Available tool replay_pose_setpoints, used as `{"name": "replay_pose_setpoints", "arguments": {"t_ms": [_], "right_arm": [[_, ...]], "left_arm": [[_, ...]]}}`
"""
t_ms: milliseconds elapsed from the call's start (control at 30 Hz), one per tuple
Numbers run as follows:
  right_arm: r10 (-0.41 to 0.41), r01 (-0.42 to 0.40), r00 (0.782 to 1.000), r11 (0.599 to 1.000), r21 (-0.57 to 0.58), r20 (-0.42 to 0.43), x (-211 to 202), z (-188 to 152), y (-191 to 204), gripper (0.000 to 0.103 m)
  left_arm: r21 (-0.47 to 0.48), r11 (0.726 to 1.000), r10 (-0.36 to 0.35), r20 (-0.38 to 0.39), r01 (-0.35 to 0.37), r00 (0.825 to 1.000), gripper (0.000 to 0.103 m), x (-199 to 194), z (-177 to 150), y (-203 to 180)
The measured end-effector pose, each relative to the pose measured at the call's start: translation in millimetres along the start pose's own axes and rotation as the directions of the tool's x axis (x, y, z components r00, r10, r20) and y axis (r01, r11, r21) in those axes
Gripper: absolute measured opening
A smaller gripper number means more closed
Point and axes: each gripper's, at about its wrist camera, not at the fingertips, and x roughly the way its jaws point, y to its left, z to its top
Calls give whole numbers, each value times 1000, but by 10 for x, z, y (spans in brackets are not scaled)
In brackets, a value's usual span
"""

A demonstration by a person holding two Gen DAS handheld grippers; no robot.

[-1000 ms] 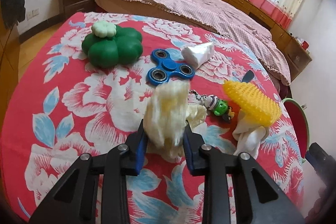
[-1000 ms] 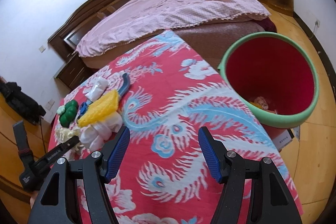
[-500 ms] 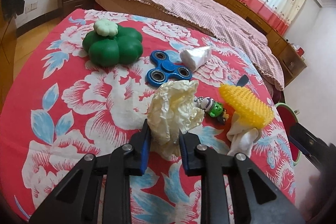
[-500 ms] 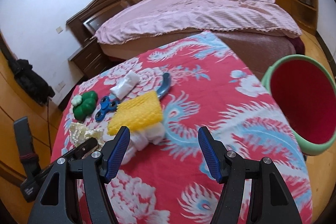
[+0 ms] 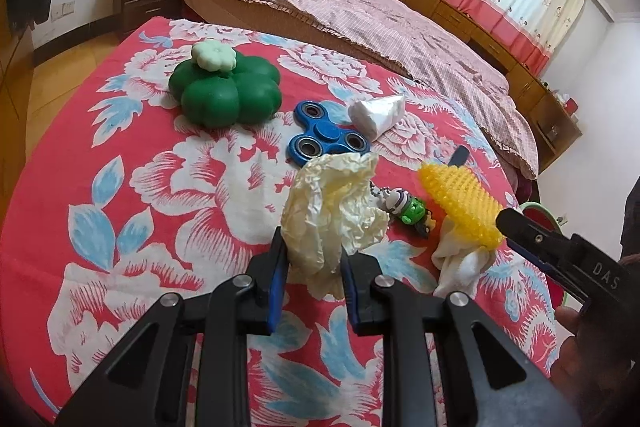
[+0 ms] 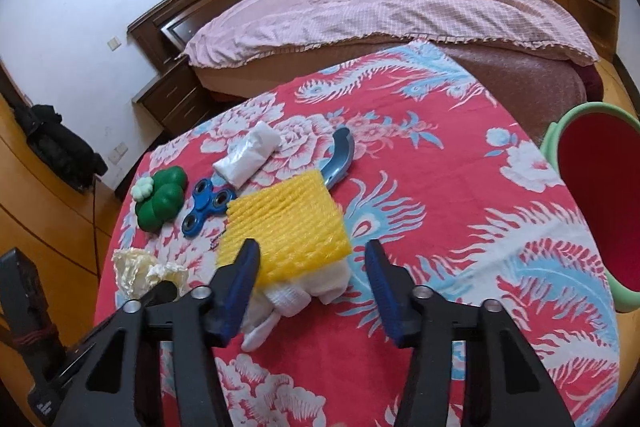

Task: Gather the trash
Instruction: 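Grasp the yellow foam net with the right tool while the left tool holds the plastic bag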

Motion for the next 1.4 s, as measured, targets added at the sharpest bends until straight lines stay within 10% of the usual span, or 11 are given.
{"name": "replay_pose_setpoints", "arguments": {"t_ms": [367,800,1000,1400], "right_arm": [[21,-20,1000,999,-34,21,-116,-55,26,12],[35,-33,997,999,-32,72,-281,-66,17,6],[50,-50,997,999,8,53,-241,-11,-19,46],[40,-40,999,999,-4,2,83,136,-26,48]], "left_arm": [[8,1000,-8,8,8,1000,24,-47,-24,-51],[7,1000,-16,25,16,1000,24,-151,-7,-90],[-7,1000,-19,35,19,999,24,-175,16,-44],[-19,999,-33,39,34,999,24,-176,54,1]]}}
